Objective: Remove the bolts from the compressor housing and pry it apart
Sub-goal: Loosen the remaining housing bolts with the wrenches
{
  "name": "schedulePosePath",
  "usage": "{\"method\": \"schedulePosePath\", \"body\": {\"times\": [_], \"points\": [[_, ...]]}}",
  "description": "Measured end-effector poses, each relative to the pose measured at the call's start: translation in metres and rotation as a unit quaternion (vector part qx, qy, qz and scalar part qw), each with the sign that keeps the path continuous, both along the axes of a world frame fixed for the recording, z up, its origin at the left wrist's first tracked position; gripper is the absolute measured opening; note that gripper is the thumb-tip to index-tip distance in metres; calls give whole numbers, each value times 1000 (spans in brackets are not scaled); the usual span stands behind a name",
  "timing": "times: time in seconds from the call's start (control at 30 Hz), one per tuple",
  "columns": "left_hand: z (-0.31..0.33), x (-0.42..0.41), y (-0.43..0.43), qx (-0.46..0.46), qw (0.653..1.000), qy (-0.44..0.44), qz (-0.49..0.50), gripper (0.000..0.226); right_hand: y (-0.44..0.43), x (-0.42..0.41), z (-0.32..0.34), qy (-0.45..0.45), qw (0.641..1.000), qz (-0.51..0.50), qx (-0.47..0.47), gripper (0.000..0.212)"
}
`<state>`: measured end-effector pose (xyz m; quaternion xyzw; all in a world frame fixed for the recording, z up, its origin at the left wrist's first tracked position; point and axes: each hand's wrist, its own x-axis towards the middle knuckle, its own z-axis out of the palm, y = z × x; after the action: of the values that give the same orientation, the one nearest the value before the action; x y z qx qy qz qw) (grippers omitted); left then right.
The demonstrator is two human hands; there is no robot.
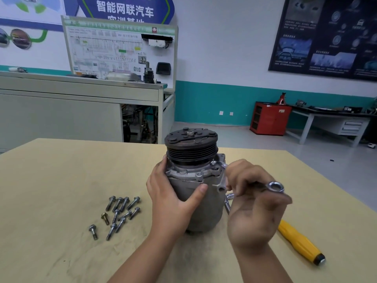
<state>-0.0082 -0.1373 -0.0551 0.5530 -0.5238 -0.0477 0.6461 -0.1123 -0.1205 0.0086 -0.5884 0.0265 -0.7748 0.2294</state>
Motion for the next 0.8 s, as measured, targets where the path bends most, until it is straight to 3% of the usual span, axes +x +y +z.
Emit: {"method": "schedulePosePath", "body": {"times": [0.23, 0.4, 0.63, 0.8], "points": [[0, 1, 0, 6, 1000, 1, 0, 86, -17, -25, 14, -84, 982, 136, 105, 52], [1, 0, 1, 14, 1000, 2, -10, 81, -36, -38, 20, -129, 946, 224, 197, 68], [1, 0, 1, 13, 1000, 2, -6, 84, -68, -47, 33, -127, 884, 301, 333, 68], [0, 1, 1, 11, 1000, 6, -7, 82, -95, -46, 43, -92, 821, 369, 426, 67]]}}
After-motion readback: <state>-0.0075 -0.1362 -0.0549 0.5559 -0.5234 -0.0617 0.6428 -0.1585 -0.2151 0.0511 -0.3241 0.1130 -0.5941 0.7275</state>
